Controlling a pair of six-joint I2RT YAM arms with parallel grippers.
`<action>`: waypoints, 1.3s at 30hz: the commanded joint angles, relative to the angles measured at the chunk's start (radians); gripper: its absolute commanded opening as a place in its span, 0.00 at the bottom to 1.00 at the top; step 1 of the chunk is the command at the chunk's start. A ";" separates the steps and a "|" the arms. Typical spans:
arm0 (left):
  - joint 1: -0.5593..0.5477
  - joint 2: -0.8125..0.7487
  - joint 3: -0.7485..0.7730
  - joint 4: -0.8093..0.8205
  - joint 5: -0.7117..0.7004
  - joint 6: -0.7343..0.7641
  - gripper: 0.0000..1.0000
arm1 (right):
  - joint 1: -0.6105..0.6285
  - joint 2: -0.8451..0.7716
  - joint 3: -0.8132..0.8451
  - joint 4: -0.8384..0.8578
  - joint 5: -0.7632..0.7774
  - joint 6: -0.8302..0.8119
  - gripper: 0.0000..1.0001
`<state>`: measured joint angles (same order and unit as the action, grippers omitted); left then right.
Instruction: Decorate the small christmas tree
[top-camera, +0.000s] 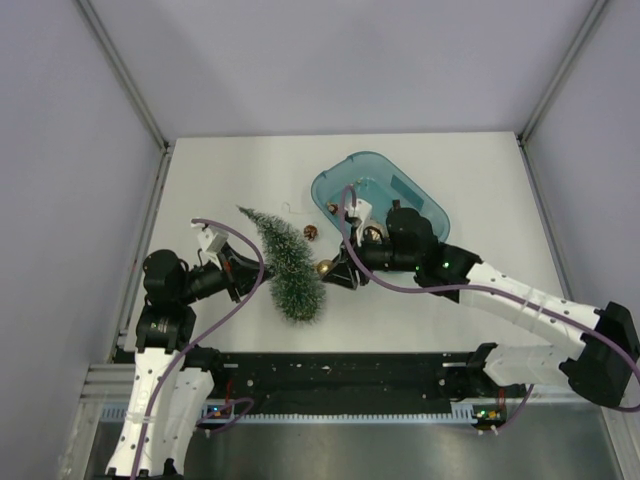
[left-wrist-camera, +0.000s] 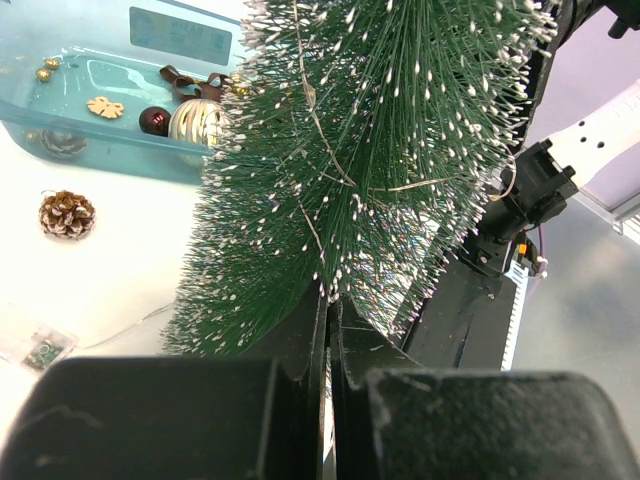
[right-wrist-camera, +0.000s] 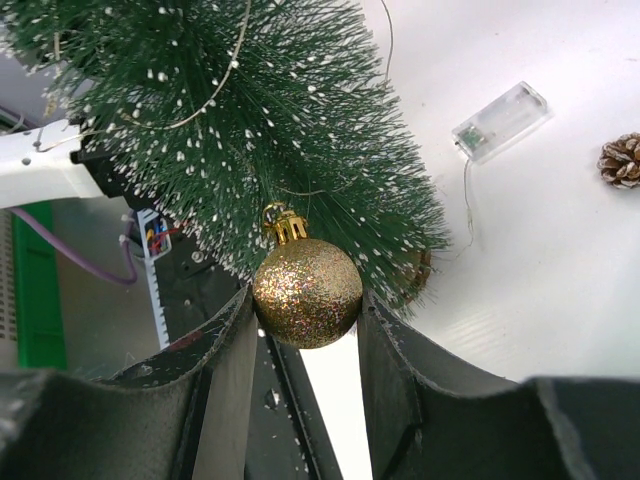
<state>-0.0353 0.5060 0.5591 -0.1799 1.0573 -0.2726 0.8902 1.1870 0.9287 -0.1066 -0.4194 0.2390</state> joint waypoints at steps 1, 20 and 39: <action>0.000 -0.006 -0.010 0.022 0.004 -0.011 0.00 | 0.021 -0.062 0.025 0.012 0.007 -0.001 0.13; 0.000 -0.011 -0.010 0.008 0.007 -0.002 0.00 | 0.019 -0.075 0.130 -0.065 0.067 -0.063 0.12; 0.000 -0.012 -0.007 0.007 0.009 -0.002 0.00 | 0.019 -0.012 0.180 -0.084 0.116 -0.132 0.10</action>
<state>-0.0353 0.5056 0.5587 -0.1806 1.0573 -0.2787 0.8967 1.1572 1.0496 -0.2249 -0.3260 0.1368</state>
